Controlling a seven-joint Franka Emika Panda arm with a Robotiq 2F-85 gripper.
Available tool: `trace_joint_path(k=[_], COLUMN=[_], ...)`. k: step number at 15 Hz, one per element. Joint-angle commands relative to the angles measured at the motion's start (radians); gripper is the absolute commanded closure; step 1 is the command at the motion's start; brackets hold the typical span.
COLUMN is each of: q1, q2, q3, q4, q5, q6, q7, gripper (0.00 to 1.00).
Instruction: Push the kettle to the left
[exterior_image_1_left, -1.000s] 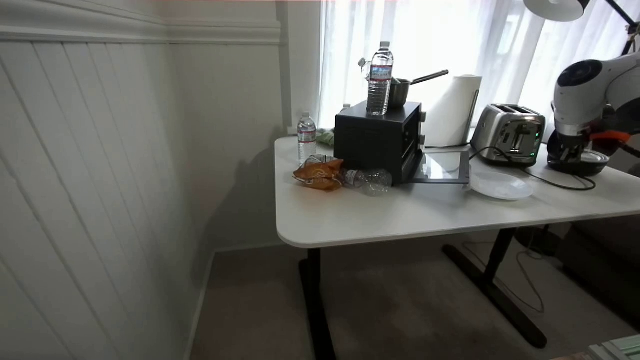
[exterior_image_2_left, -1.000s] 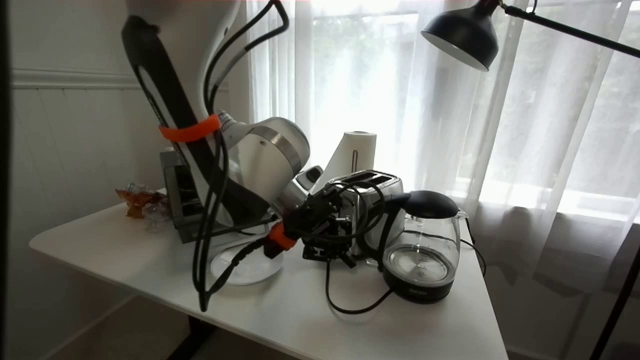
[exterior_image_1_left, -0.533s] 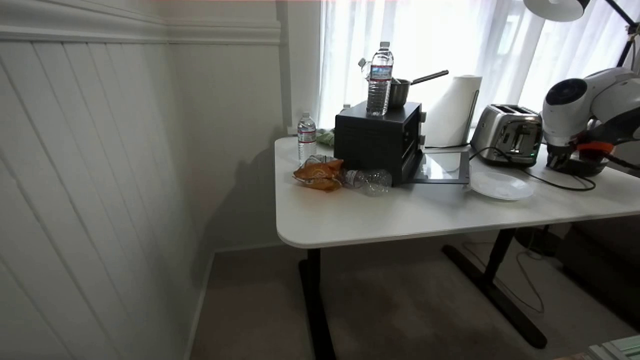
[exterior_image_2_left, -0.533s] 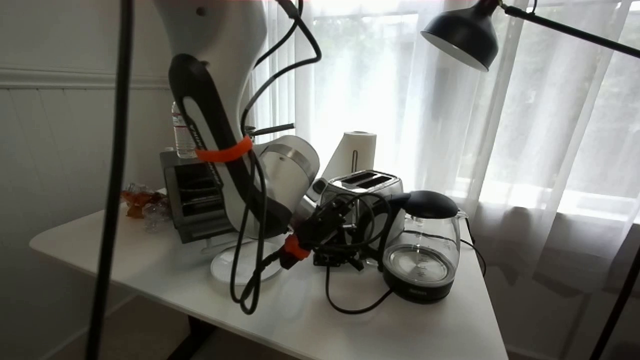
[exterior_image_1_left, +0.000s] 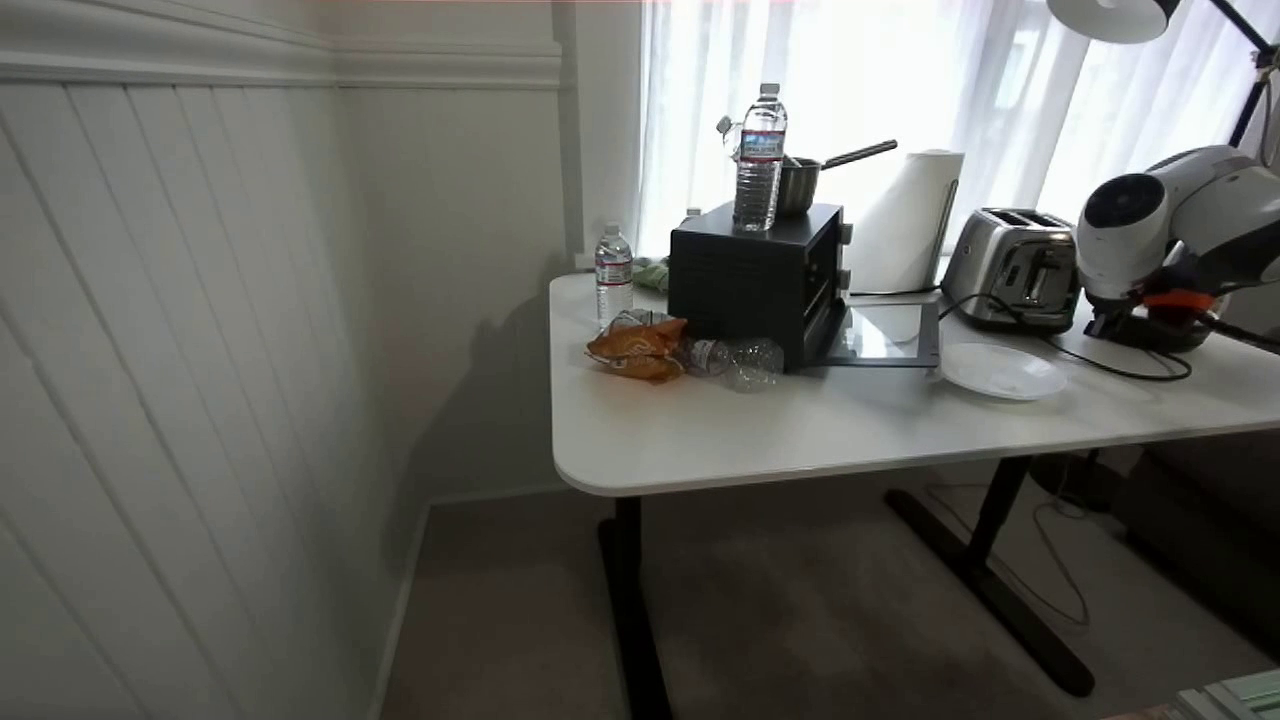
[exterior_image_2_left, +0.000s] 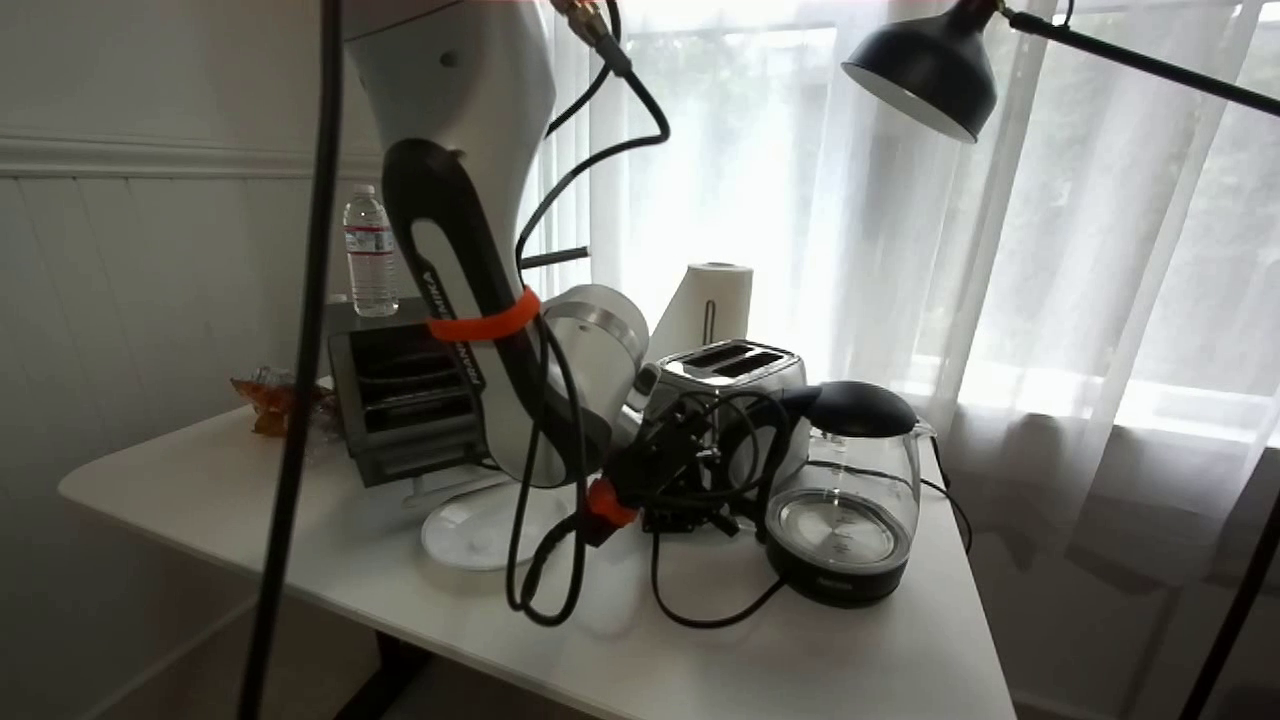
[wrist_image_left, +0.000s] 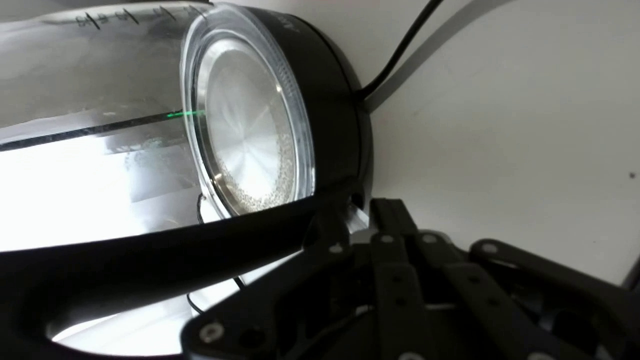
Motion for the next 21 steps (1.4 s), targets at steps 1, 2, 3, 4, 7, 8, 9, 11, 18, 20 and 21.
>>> trace_joint_path(k=[1, 2, 3, 4, 7, 8, 9, 11, 18, 20, 21], q1=[-0.008, -0.008, -0.008, -0.008, -0.012, -0.011, -0.011, -0.012, -0.023, -0.029, -0.032], q2=[0.017, 0.017, 0.015, 0.014, 0.017, 0.016, 0.017, 0.024, 0.078, 0.092, 0.1], q3=[0.012, 0.013, 0.015, 0.017, 0.019, 0.019, 0.019, 0.02, 0.037, 0.04, 0.042], q4=[0.02, 0.018, 0.017, 0.016, 0.019, 0.017, 0.016, 0.014, 0.02, 0.023, 0.026], q5=[-0.069, -0.078, -0.083, -0.089, -0.112, -0.126, -0.135, -0.171, -0.273, -0.288, -0.292], q6=[-0.019, -0.022, -0.025, -0.026, -0.03, -0.037, -0.041, -0.058, -0.106, -0.106, -0.103], q7=[0.058, 0.066, 0.071, 0.076, 0.096, 0.107, 0.117, 0.142, 0.2, 0.204, 0.203], gripper=[1.0, 1.0, 1.0, 1.0, 1.0, 1.0, 1.0, 1.0, 1.0, 1.0, 1.0])
